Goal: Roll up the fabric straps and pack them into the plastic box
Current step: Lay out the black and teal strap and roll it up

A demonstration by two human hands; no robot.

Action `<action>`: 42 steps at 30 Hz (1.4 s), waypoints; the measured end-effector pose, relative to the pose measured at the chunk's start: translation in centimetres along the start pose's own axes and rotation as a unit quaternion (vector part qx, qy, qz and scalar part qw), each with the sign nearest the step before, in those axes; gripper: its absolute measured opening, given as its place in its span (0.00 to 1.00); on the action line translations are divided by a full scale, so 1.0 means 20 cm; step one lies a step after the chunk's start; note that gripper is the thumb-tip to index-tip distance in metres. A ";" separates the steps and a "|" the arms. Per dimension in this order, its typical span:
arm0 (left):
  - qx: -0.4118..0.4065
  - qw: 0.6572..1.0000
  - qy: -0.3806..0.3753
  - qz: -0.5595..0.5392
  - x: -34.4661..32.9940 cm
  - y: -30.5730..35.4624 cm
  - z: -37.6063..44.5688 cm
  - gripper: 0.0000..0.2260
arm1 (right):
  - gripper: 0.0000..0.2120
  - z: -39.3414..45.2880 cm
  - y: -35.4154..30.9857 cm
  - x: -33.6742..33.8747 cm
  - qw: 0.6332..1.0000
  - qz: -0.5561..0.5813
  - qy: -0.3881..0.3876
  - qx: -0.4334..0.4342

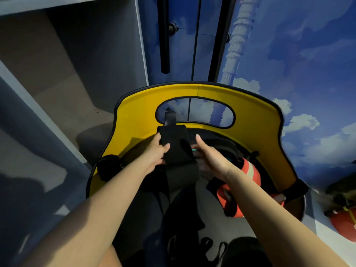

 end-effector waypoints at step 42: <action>-0.062 0.973 0.149 0.167 0.07 -0.06 0.45 0.22 | 0.20 0.75 0.18 0.02 0.933 -0.288 0.204 0.065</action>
Point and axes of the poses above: each hand's wrist, its own z-axis towards the middle knuckle, its own x-axis out of the back of the hand, y = z × x, the point moved 4 cm from there along z, towards the middle knuckle, and after that the axes turned 9 degrees about x, right-handed, at the moved point
